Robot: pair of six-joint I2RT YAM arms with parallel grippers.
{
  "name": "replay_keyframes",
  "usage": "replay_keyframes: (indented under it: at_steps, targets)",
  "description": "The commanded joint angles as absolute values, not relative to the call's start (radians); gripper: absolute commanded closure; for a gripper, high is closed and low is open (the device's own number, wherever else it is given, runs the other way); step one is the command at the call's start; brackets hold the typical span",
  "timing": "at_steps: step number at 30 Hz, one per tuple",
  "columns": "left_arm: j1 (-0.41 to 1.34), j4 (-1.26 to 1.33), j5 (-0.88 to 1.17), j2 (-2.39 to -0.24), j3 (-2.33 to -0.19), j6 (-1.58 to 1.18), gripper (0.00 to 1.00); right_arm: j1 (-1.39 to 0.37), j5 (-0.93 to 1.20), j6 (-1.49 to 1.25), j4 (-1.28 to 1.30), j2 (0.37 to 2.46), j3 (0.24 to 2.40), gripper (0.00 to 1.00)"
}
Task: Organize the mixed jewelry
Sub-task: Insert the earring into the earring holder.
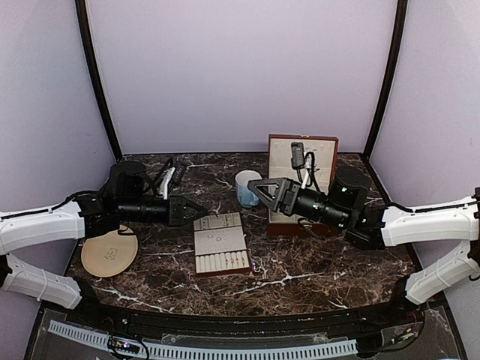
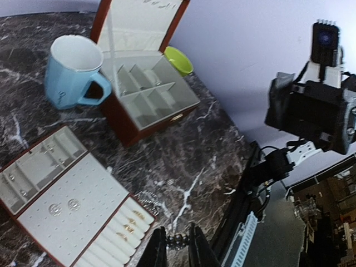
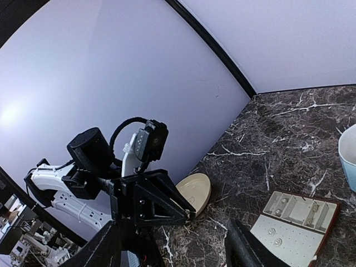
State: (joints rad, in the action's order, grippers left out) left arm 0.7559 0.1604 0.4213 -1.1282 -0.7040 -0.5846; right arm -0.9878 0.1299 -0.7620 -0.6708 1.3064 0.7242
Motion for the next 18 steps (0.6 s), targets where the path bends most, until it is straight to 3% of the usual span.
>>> replay_keyframes:
  at_steps: [1, 18]
  targets:
    - [0.721, -0.229, 0.379, -1.197, -0.790, -0.401, 0.87, -0.982, 0.110, -0.748, -0.673, 1.275, 0.699, 0.37]
    - [0.689, -0.535, 0.411, -1.544, -1.039, -0.231, 0.87, -0.980, 0.077, -0.731, -0.661, 1.204, 0.637, 0.37]
